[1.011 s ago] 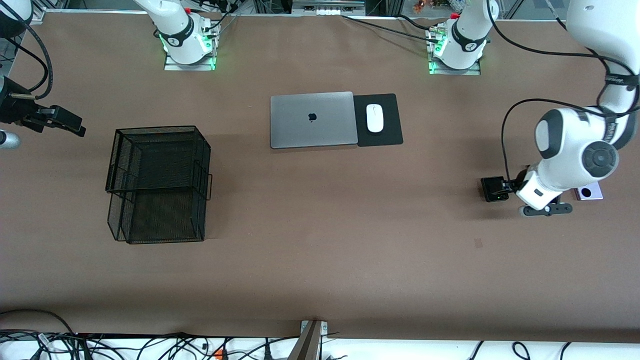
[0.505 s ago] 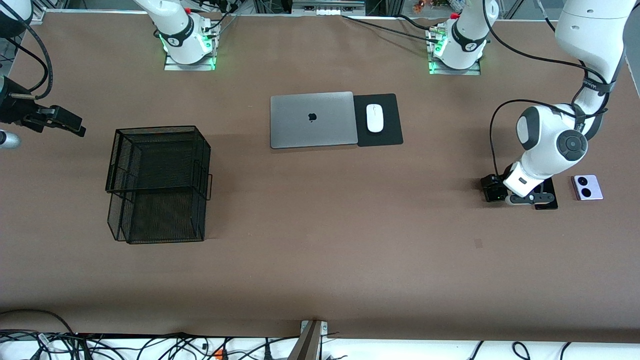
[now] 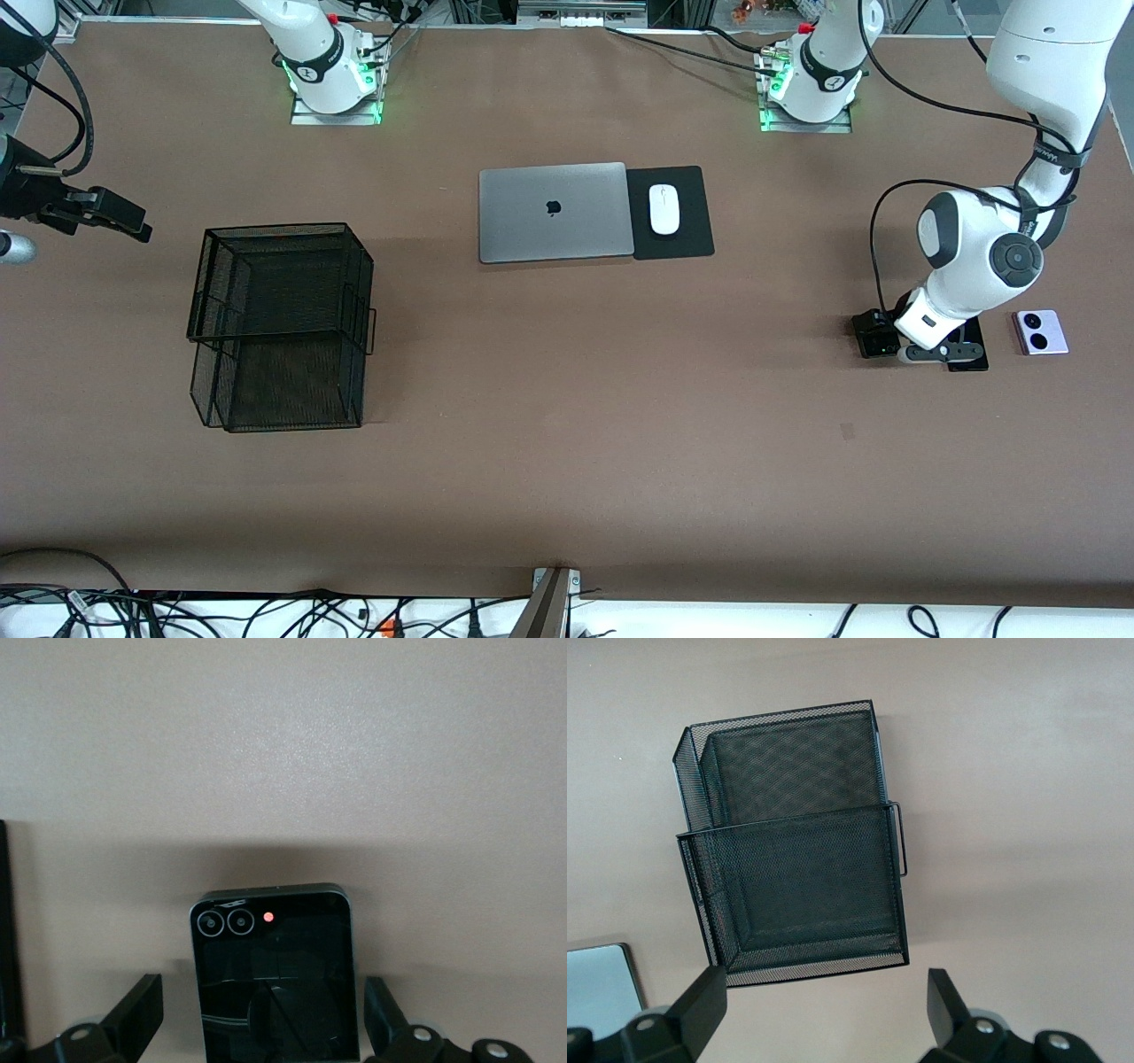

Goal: Place phones with both arms
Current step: 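Close the left gripper on the small black flip phone, then carry the flip phone with the left gripper to the table middle, then release the flip phone while the right gripper reaches toward it, then lower the right gripper over the flip phone while the left reaches the bar phone, then grasp the flip phone with the right gripper while the left grasps the bar phone, then drop the flip phone into the basket while the left gripper carries the bar phone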

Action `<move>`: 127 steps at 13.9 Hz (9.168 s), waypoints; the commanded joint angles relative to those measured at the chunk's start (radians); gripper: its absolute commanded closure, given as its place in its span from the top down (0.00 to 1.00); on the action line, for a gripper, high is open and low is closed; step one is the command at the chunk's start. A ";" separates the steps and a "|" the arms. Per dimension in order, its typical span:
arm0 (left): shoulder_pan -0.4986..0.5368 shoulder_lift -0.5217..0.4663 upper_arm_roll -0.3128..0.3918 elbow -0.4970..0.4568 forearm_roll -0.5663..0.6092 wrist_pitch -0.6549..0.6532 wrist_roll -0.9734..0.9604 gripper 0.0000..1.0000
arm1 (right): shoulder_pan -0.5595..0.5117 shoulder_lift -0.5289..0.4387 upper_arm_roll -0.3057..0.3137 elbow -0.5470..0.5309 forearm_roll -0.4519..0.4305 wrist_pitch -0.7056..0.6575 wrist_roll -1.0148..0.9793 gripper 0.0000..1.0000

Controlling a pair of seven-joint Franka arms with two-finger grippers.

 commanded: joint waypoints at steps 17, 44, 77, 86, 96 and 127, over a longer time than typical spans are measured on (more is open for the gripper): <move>0.003 0.002 -0.027 0.110 -0.054 -0.164 -0.035 0.34 | -0.002 -0.011 0.000 0.001 0.009 -0.006 0.005 1.00; -0.726 0.447 -0.061 0.804 -0.061 -0.237 -0.624 1.00 | -0.002 -0.006 0.002 0.001 0.011 -0.006 -0.005 1.00; 0.219 0.120 -0.055 0.310 0.235 -0.333 0.181 1.00 | 0.911 0.834 -0.023 0.615 -0.226 0.408 1.074 1.00; 0.248 0.145 -0.059 0.296 0.230 -0.313 0.187 1.00 | 0.899 1.023 -0.084 0.616 -0.247 0.789 1.077 1.00; 0.286 0.180 -0.059 0.302 0.157 -0.284 0.221 1.00 | 0.915 1.123 -0.127 0.622 -0.250 0.895 1.087 1.00; 0.031 0.175 -0.397 0.776 0.090 -0.963 -0.148 0.34 | 0.741 0.654 -0.049 0.609 -0.076 0.130 0.561 0.50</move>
